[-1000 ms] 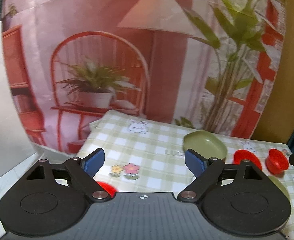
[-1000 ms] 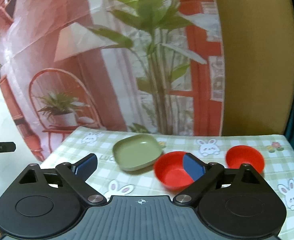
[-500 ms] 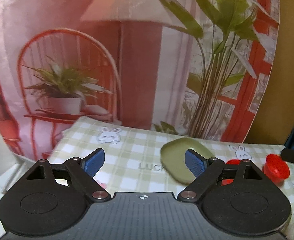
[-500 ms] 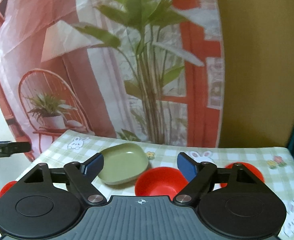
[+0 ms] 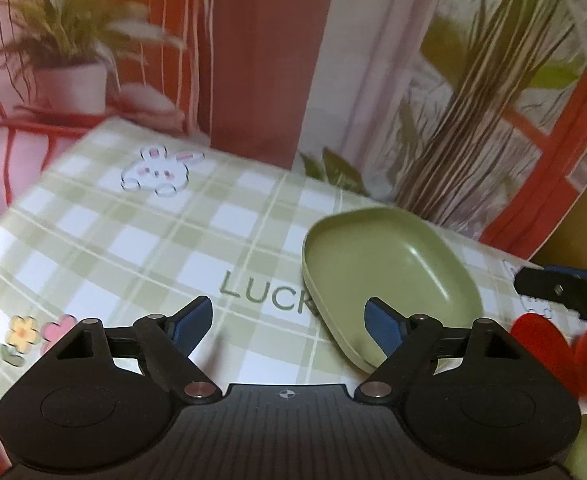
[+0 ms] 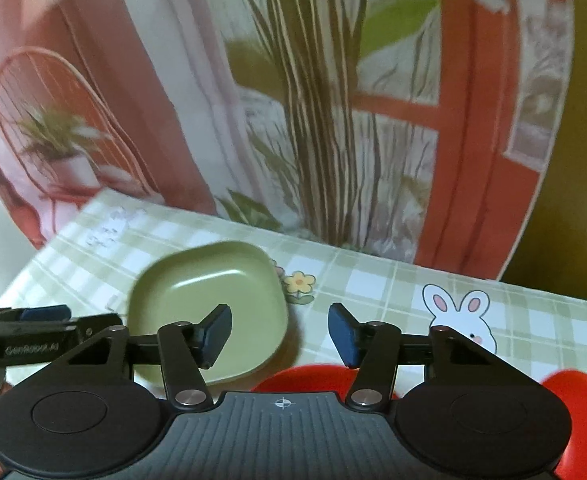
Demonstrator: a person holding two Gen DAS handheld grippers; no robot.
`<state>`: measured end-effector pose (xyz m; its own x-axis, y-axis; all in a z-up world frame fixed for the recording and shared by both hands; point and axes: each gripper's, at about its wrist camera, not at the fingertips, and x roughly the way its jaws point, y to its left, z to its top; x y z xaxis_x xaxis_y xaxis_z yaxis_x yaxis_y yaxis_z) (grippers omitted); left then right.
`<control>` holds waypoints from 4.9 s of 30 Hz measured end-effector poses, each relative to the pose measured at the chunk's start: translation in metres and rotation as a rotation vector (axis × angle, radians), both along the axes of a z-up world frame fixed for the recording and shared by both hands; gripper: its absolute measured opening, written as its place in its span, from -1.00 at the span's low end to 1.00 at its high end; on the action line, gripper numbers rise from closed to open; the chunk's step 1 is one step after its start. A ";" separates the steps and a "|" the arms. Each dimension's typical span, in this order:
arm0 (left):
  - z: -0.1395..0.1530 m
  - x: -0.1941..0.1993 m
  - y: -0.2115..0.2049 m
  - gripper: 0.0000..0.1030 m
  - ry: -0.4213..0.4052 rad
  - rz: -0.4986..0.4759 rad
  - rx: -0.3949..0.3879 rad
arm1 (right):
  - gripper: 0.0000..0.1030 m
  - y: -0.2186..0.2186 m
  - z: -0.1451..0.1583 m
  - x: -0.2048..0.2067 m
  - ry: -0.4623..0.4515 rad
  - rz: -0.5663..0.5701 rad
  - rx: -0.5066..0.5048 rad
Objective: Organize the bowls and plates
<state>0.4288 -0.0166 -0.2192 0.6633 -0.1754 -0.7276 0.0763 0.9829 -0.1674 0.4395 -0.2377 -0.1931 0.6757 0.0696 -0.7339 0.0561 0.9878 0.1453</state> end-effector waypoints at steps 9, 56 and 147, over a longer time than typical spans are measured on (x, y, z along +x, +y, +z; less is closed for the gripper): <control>-0.016 0.009 -0.006 0.19 0.033 -0.026 -0.036 | -0.30 0.000 -0.032 0.041 0.132 0.018 0.003; 0.064 -0.179 0.001 -0.66 0.001 -0.277 0.001 | -0.87 0.040 0.030 -0.195 0.002 -0.057 0.130; 0.080 -0.178 -0.010 -0.41 -0.139 -0.304 -0.079 | -0.77 -0.037 0.018 -0.258 -0.172 -0.255 0.026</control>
